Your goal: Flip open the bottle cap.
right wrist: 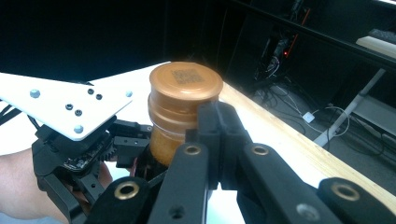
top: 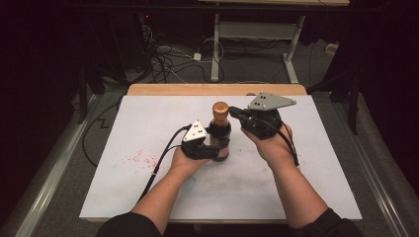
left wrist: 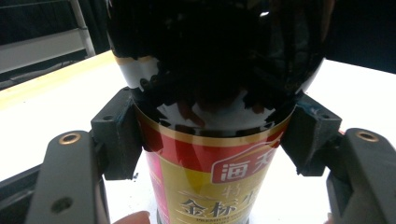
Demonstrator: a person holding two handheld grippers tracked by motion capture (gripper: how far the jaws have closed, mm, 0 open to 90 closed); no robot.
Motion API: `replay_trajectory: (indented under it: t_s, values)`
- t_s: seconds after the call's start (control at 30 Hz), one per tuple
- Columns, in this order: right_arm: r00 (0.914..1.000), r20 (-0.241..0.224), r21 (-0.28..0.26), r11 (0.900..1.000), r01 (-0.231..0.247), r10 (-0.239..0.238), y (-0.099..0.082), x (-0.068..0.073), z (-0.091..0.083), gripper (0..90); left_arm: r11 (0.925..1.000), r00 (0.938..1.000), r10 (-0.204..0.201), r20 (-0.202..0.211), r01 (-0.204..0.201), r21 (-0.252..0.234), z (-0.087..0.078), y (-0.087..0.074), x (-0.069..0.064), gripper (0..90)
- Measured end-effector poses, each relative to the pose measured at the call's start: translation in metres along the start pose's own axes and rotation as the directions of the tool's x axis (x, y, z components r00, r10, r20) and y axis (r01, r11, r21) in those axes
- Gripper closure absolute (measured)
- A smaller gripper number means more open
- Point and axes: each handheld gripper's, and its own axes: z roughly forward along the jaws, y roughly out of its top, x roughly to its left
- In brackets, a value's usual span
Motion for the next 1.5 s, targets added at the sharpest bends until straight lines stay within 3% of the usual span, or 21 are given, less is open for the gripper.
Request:
replay_trajectory:
  t_s: [0.43,0.47,0.5,0.53,0.57,0.6,0.63,0.7,0.8,0.87,0.97,1.2,1.5]
  values:
    - [1.0,0.005,-0.012,0.9999,0.003,-0.003,0.002,0.001,-0.002,90.0,0.9999,0.9999,0.011,-0.004,-0.011,0.001,0.0,-0.001,0.0,29.8]
    - [0.9995,-0.018,-0.104,0.9942,-0.029,0.027,0.01,0.002,-0.01,90.0,0.9998,0.9998,0.019,-0.008,-0.019,0.003,0.001,-0.001,-0.001,29.8]
    - [0.9995,-0.018,-0.104,0.9942,-0.029,0.027,0.01,0.002,-0.01,90.0,0.9995,0.9999,-0.012,-0.004,0.012,-0.028,0.004,-0.002,-0.005,29.8]
    - [0.9991,0.012,-0.108,0.9933,0.041,-0.039,0.025,0.008,-0.016,90.0,0.9997,0.9997,0.025,-0.009,-0.025,0.001,0.003,-0.002,-0.003,29.6]
    - [0.9991,0.012,-0.108,0.9933,0.041,-0.039,0.025,0.008,-0.016,90.0,0.9997,0.9997,0.025,-0.009,-0.025,0.001,0.003,-0.002,-0.003,29.6]
    - [0.9988,0.016,-0.102,0.9936,0.048,-0.046,0.03,0.008,-0.018,90.0,0.9999,0.9999,-0.006,-0.014,0.006,-0.012,0.003,-0.001,-0.004,29.6]
    - [0.9994,0.012,-0.106,0.9938,0.034,-0.033,0.032,0.004,-0.022,90.0,0.9998,0.9998,0.016,-0.008,-0.016,0.011,0.0,0.0,-0.001,29.4]
    - [0.9995,0.019,-0.099,0.9947,0.025,-0.023,0.031,0.002,-0.023,90.0,0.9997,0.9998,0.02,-0.007,-0.019,0.012,0.0,0.0,-0.001,29.4]
    - [0.9999,0.011,-0.077,0.997,-0.01,0.011,0.016,-0.006,-0.023,90.0,0.9999,0.9999,0.012,-0.007,-0.012,0.006,0.001,0.0,0.0,29.1]
    - [0.9998,0.008,-0.053,0.9985,-0.017,0.017,0.008,-0.007,-0.021,90.0,0.9997,0.9999,-0.014,0.001,0.014,-0.019,0.002,-0.001,-0.002,29.1]
    - [0.9996,-0.001,-0.039,0.9989,-0.028,0.028,-0.002,-0.009,-0.018,90.0,0.9997,0.9999,-0.015,0.003,0.016,-0.021,0.002,-0.001,-0.002,29.0]
    - [0.9996,-0.02,-0.025,0.9994,-0.022,0.022,-0.009,-0.006,-0.012,90.0,0.9996,0.9998,-0.017,0.003,0.017,-0.024,0.002,-0.001,-0.002,28.9]
    - [0.9997,-0.024,-0.013,0.9999,-0.011,0.011,-0.006,-0.004,-0.008,90.0,0.9996,0.9999,-0.016,0.002,0.016,-0.023,0.002,-0.001,-0.002,28.8]
